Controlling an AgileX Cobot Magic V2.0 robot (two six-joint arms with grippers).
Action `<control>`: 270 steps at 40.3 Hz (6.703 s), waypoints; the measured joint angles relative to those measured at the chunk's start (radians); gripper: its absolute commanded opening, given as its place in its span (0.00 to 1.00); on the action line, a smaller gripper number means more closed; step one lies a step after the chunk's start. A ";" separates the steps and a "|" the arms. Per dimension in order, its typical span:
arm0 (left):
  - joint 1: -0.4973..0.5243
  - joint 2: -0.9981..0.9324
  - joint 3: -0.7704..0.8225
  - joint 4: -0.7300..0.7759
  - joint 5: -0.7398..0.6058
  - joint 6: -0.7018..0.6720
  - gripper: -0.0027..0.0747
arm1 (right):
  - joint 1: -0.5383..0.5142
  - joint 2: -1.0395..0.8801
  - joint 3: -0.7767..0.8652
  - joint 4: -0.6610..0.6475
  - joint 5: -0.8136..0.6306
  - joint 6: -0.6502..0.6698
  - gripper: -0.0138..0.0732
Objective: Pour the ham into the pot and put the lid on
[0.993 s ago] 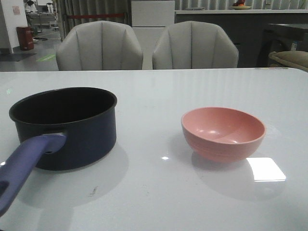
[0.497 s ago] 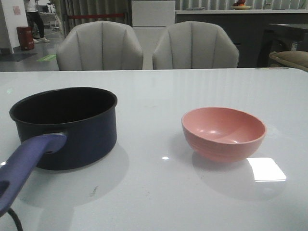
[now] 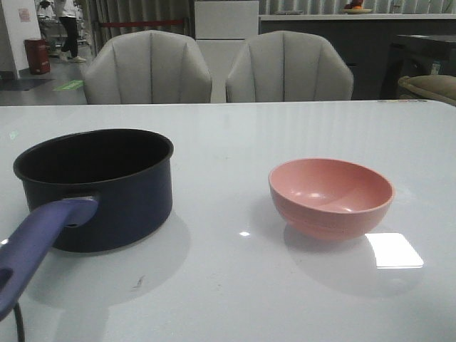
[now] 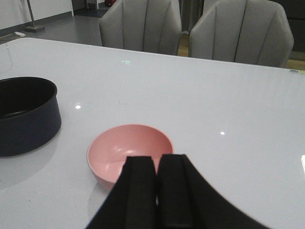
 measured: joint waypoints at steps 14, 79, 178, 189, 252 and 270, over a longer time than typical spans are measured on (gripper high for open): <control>0.167 0.124 -0.087 -0.234 0.055 0.285 0.78 | 0.000 0.000 0.000 0.000 0.000 0.000 0.33; 0.096 0.374 -0.164 -0.185 -0.079 0.338 0.42 | 0.000 0.000 0.000 0.000 0.000 0.000 0.33; -0.520 0.470 -0.665 -0.163 0.268 0.379 0.43 | 0.000 0.000 0.000 0.000 -0.001 -0.002 0.33; -0.520 0.471 -0.665 -0.163 0.263 0.379 0.63 | 0.000 0.000 0.000 0.000 -0.001 -0.002 0.33; -0.520 0.471 -0.738 -0.151 0.350 0.379 0.70 | 0.000 0.000 0.000 0.000 -0.001 -0.002 0.33; -0.520 0.471 -0.741 -0.130 0.354 0.379 0.70 | 0.000 0.000 0.000 0.000 -0.001 -0.002 0.33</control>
